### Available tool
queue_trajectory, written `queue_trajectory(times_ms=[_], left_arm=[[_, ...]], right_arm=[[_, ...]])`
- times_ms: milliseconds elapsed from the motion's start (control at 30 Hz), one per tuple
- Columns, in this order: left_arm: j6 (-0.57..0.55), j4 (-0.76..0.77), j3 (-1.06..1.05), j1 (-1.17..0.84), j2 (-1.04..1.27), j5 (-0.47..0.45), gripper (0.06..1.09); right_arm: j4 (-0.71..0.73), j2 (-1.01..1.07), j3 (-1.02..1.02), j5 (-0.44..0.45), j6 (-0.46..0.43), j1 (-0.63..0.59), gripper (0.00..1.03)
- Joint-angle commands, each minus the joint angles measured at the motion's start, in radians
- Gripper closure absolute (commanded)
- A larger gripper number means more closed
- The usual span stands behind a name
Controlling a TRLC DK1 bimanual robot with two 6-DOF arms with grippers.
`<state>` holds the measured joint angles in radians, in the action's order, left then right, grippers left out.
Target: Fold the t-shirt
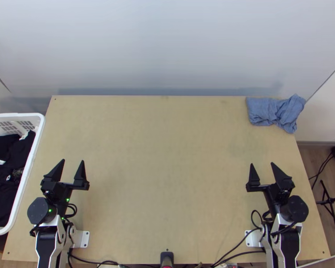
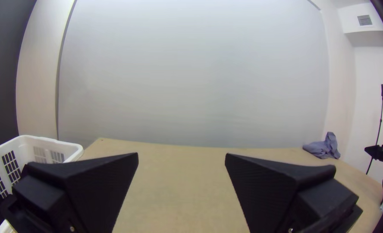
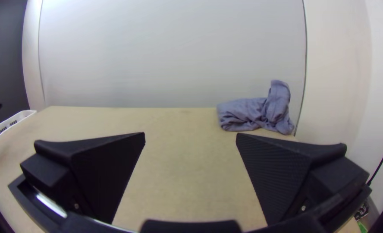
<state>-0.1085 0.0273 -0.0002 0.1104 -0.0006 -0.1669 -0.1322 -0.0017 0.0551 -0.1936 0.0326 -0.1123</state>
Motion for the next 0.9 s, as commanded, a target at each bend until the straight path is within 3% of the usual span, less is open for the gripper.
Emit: queue_trajectory(times_ms=[0, 767, 867], left_arm=[[0.0, 0.0, 0.0, 0.0, -0.001, 0.0, 0.11], [-0.033, 0.002, 0.0, -0.055, 0.001, 0.0, 0.11], [-0.031, -0.001, 0.0, -0.035, -0.001, 0.033, 0.11]], right_arm=[[0.0, 0.0, 0.0, 0.002, 0.0, 0.0, 0.04], [-0.003, -0.001, 0.0, 0.002, 0.026, 0.005, 0.04], [-0.003, -0.001, 0.0, 0.005, 0.027, -0.007, 0.04]])
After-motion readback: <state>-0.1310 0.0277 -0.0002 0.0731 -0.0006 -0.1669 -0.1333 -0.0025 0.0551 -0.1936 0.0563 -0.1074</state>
